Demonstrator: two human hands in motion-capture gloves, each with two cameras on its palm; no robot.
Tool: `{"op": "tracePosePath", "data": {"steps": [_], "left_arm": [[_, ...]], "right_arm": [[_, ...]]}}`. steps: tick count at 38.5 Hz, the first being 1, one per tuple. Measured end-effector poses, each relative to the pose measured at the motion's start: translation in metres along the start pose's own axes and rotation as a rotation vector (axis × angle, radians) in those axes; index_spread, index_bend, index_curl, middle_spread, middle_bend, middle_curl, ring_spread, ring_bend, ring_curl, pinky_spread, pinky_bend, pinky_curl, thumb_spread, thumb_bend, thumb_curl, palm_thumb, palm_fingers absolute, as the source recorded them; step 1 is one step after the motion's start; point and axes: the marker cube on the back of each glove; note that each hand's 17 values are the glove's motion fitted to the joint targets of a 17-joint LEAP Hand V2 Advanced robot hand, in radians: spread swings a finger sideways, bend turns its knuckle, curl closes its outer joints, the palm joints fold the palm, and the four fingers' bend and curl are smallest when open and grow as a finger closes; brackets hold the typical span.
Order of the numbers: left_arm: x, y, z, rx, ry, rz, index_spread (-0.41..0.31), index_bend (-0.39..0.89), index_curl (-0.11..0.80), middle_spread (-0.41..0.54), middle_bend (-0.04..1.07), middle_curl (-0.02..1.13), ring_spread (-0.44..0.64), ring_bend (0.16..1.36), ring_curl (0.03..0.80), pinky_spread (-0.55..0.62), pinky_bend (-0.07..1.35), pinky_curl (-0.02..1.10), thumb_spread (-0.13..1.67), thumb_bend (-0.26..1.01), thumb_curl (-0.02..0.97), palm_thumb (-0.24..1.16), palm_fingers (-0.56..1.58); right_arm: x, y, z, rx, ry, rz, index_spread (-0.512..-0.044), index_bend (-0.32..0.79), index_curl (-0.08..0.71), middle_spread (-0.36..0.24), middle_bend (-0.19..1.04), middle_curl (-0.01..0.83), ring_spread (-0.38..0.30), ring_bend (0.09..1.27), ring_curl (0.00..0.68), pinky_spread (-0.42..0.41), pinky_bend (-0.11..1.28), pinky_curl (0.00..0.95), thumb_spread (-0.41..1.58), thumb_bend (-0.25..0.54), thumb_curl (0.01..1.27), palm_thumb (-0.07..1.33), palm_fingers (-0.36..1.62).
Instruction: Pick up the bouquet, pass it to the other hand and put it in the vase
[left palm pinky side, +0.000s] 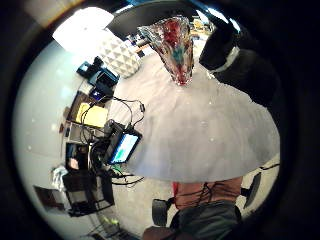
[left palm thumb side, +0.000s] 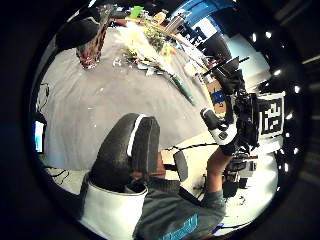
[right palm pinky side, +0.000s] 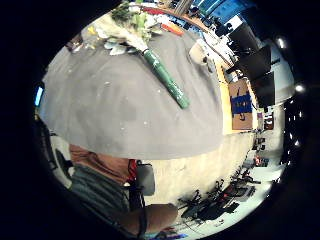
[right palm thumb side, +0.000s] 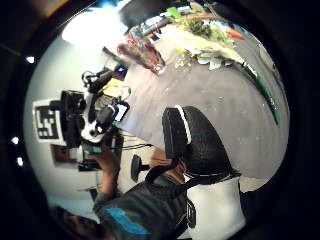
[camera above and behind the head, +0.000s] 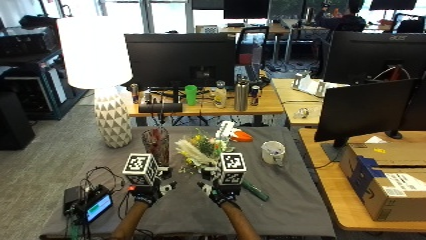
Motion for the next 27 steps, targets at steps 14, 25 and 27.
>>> {"op": "tracePosePath", "data": {"steps": [14, 25, 27], "left_arm": [[-0.003, -0.002, 0.001, 0.0, 0.01, -0.006, -0.141, 0.22, 0.24, 0.003, 0.15, 0.19, 0.1, 0.49, 0.233, 0.2, 0.36, 0.23, 0.92, 0.03, 0.13, 0.18, 0.63], [0.004, 0.0, -0.004, 0.023, 0.021, 0.013, -0.152, 0.19, 0.311, 0.004, 0.15, 0.22, 0.11, 0.48, 0.26, 0.22, 0.34, 0.28, 1.02, -0.02, 0.183, 0.2, 0.62], [0.004, 0.0, -0.004, 0.029, 0.025, 0.016, -0.152, 0.19, 0.321, 0.004, 0.15, 0.22, 0.11, 0.47, 0.262, 0.23, 0.34, 0.29, 1.03, -0.02, 0.191, 0.19, 0.61]], "right_arm": [[0.0, 0.003, -0.001, -0.022, 0.003, 0.008, -0.359, 0.18, 0.195, 0.017, 0.22, 0.17, 0.142, 0.22, 0.115, 0.256, 0.35, 0.202, 1.02, 0.215, 0.16, 0.43, 0.27], [0.005, -0.006, 0.006, -0.013, 0.042, -0.018, -0.384, 0.16, 0.24, 0.019, 0.21, 0.23, 0.159, 0.22, 0.152, 0.278, 0.34, 0.251, 1.16, 0.159, 0.21, 0.46, 0.25], [0.007, -0.003, 0.002, -0.016, 0.054, -0.018, -0.386, 0.16, 0.245, 0.019, 0.21, 0.238, 0.16, 0.22, 0.157, 0.28, 0.33, 0.258, 1.16, 0.147, 0.22, 0.46, 0.25]]}}
